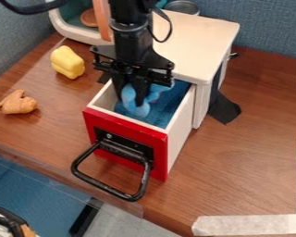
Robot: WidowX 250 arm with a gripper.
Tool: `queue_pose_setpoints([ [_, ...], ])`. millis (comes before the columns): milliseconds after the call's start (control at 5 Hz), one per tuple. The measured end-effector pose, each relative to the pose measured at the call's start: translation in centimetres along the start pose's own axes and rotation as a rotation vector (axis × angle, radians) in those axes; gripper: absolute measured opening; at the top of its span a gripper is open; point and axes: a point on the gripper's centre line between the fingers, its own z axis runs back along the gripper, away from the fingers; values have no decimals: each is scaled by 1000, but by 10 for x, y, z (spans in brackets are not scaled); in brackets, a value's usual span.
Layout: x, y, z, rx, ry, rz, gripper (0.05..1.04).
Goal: Put the blue mouse in the drawer
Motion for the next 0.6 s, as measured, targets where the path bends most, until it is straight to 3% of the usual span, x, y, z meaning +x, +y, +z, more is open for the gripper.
queue_pose_setpoints([
  [400,2,-4,3,-6,-14,-8,915],
  [600,-1,-5,18,-30,-34,-25,1015],
])
